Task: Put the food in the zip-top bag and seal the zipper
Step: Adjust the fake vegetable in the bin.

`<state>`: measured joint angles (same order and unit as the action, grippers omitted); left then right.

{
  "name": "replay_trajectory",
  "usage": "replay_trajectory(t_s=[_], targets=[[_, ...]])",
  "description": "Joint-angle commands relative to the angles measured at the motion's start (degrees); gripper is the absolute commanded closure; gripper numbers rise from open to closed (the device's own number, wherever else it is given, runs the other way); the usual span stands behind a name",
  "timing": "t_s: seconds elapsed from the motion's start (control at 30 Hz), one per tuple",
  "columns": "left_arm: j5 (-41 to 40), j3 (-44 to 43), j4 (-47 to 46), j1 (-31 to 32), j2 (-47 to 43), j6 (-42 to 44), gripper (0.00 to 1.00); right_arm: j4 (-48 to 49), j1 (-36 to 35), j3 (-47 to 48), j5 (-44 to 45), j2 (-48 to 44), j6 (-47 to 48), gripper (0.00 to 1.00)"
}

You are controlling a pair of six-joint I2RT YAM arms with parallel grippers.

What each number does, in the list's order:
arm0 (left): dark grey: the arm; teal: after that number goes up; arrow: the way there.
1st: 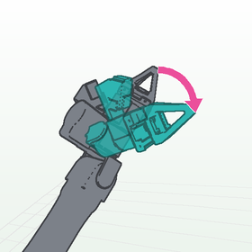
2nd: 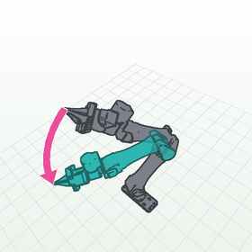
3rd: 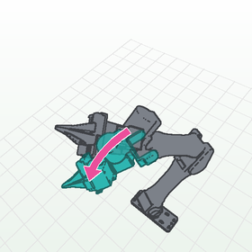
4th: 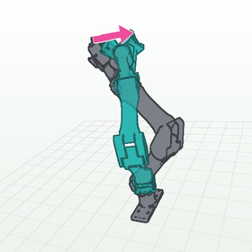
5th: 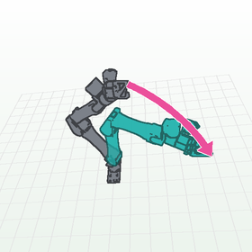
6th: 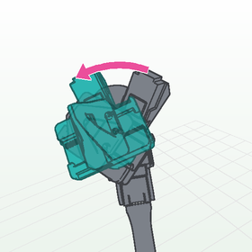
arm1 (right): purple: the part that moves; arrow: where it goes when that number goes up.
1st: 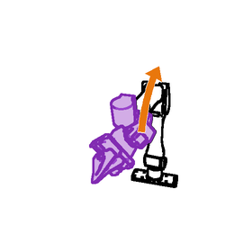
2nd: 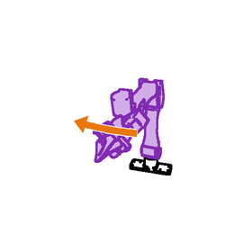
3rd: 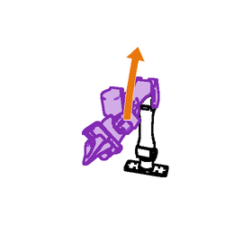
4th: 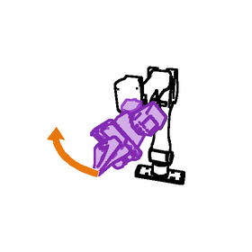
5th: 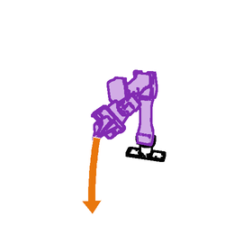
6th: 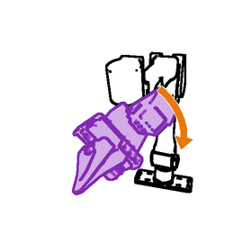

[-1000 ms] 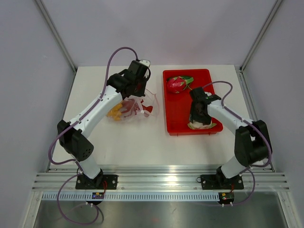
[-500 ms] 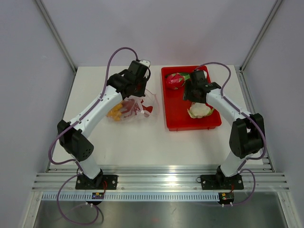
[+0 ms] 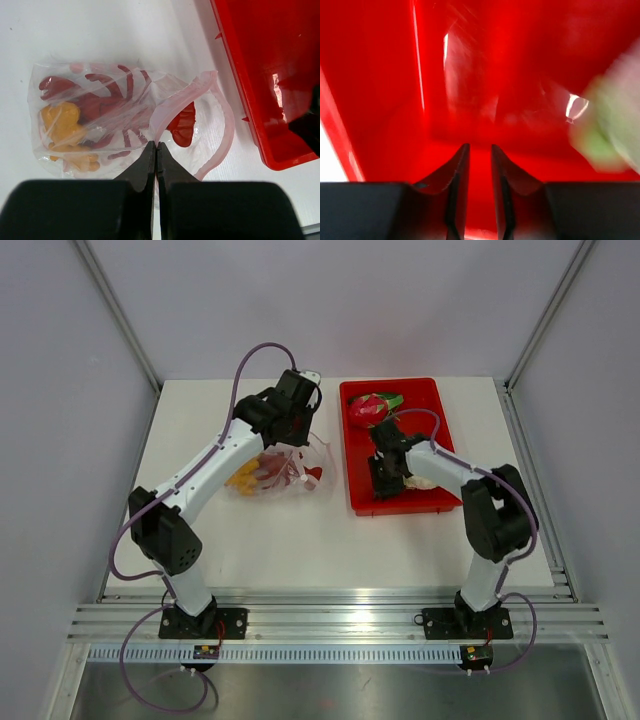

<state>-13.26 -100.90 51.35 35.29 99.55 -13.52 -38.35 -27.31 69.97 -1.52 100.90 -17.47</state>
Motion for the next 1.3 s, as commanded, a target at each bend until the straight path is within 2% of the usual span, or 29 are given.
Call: replay_trajectory(t_s=[0.0, 0.03, 0.07, 0.17, 0.23, 0.37, 0.43, 0.6, 0.63, 0.77, 0.83, 0.87, 0.93, 1.0, 1.1, 1.27], targets=[[0.25, -2.19, -1.78, -0.13, -0.76, 0.25, 1.0, -3.56, -2.21, 6.65, -4.19, 8.85, 3.49, 0.71], [-0.1, -2.11, -1.78, -0.13, -1.11, 0.33, 1.0, -4.71, -2.83, 9.19, -4.45, 10.96, 4.11, 0.77], [-0.19, -2.02, -1.78, -0.22, -1.2, 0.42, 1.0, -6.63, -3.45, 10.26, -4.37, 14.55, 4.38, 0.78], [-0.28, -1.93, -1.61, -0.39, -1.37, 0.42, 1.0, -5.17, -4.24, 10.63, -3.5, 16.69, 2.19, 0.78], [0.16, -1.93, -1.69, -0.48, -1.64, 0.6, 1.0, -3.58, -4.15, 9.83, -1.83, 16.0, -0.1, 0.76], [0.69, -2.02, -1.7, -0.57, -1.29, 0.6, 1.0, 1.59, -3.37, 10.79, 11.23, 11.44, -4.93, 0.71], [0.78, -2.28, -1.52, -0.57, -1.37, 0.68, 1.0, 3.45, -2.66, 10.71, 13.72, 8.1, -6.43, 0.69], [-0.37, -1.93, -1.43, -0.66, -1.99, 1.21, 1.0, 8.38, -1.17, 7.37, 18.48, -6.05, -5.91, 0.41], [-0.28, -1.84, -1.52, -0.75, -1.99, 1.21, 1.0, 7.16, 0.14, 7.54, 18.83, -7.98, -5.56, 0.4], [0.25, -1.67, -1.69, -0.75, -1.64, 1.13, 1.0, 3.29, 2.52, 7.63, 21.54, -10.46, -2.75, 0.24], [0.51, -1.66, -1.87, -0.75, -1.55, 1.04, 1.0, 1.62, 3.14, 7.28, 23.31, -10.73, -1.87, 0.12], [0.6, -1.67, -1.87, -0.75, -1.55, 1.04, 1.0, -0.13, 3.58, 7.11, 24.62, -10.47, -0.82, 0.1], [0.86, -1.67, -2.04, -0.75, -1.46, 1.04, 1.0, -3.03, 3.67, 6.67, 26.82, -9.77, -0.02, 0.11], [0.95, -1.67, -2.13, -0.75, -1.38, 1.04, 1.0, -3.75, 3.58, 5.62, 26.22, -10.02, 1.39, 0.16], [1.13, -1.49, -2.13, -0.75, -0.94, 0.86, 1.0, -1.65, 2.71, 2.81, 20.77, -12.65, 4.01, 0.22], [1.83, -1.14, -2.31, -0.75, -0.76, 0.34, 1.0, -0.85, -1.07, 3.76, 23.84, -10.12, 6.13, 0.25]])
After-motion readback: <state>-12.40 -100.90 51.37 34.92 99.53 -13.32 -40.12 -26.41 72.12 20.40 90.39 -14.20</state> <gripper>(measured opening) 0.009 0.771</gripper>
